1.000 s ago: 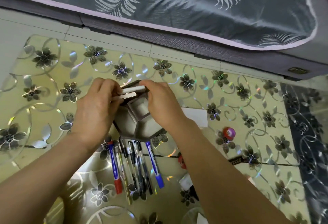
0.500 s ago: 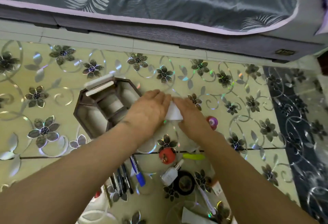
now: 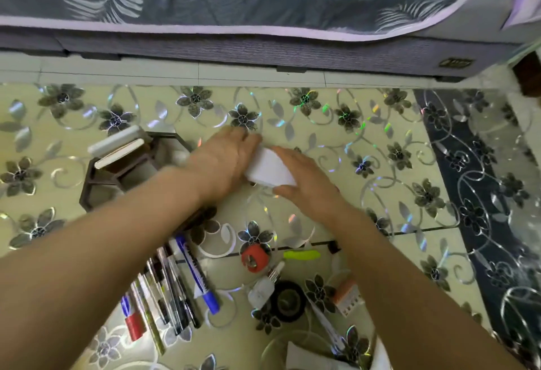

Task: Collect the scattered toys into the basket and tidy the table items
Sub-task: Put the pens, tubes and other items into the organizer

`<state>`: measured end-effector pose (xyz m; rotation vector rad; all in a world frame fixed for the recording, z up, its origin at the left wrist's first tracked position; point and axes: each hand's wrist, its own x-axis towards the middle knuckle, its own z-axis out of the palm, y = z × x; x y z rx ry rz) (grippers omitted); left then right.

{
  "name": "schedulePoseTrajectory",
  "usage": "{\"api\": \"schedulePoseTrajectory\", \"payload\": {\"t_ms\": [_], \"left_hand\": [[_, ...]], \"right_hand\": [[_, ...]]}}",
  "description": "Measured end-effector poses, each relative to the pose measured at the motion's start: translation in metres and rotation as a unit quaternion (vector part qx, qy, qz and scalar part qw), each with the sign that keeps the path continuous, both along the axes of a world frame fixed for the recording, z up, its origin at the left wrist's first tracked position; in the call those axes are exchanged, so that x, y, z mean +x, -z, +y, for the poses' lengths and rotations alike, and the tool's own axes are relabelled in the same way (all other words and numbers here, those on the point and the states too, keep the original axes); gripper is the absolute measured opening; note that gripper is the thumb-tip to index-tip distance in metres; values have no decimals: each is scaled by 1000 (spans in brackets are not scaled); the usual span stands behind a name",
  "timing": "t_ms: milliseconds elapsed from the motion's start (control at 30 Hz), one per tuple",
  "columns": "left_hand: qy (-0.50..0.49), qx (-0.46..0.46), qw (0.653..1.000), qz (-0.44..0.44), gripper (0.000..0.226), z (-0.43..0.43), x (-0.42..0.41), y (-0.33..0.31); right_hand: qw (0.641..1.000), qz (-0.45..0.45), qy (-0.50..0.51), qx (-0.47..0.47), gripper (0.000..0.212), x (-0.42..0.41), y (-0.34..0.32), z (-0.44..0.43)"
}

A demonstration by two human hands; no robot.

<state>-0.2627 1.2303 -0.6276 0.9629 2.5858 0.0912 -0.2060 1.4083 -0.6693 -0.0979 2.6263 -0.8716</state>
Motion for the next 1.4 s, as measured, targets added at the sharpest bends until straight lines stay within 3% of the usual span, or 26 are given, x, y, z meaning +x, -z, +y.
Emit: {"api": "schedulePoseTrajectory", "payload": {"t_ms": [67, 167, 200, 267, 367, 467, 600, 700, 833, 1033, 1200, 1300, 1400], "left_hand": [[-30, 148, 983, -102, 53, -12, -21, -26], [-144, 288, 906, -275, 23, -28, -42, -56], [-186, 316, 879, -305, 19, -31, -44, -60], [-252, 337, 846, -327, 20, -42, -47, -62], [-307, 341, 832, -312, 26, -61, -47, -62], [-337, 346, 822, -303, 22, -84, -51, -66], [-289, 284, 890, -209, 18, -108, -52, -65], [-215, 210, 945, -129, 28, -116, -48, -58], [-169, 187, 964, -81, 24, -113, -40, -46], [-146, 167, 974, -54, 24, -115, -36, -28], [-151, 172, 973, -35, 31, -121, -34, -18], [-166, 165, 972, -24, 39, -121, -34, -13], [-165, 186, 969, -14, 59, -119, -28, -12]], "right_hand": [[979, -81, 76, -173, 66, 3, -22, 14], [869, -187, 196, -414, 30, 4, -52, 22], [835, -204, 221, -460, 26, 3, -59, 20], [820, -204, 222, -487, 24, 0, -69, 9], [857, -167, 214, -439, 21, -4, -76, -16], [868, -128, 245, -413, 17, -9, -78, -40], [875, -43, 291, -383, 13, -16, -89, -62], [911, 22, 275, -308, 13, -23, -98, -76], [969, 116, 181, -120, 20, -26, -101, -96], [984, 155, 91, 6, 17, -31, -88, -131], [988, 111, 101, 21, 28, -36, -71, -150], [988, 92, 121, -22, 31, -34, -60, -148], [988, 41, 126, -84, 48, -26, -56, -137]]}}
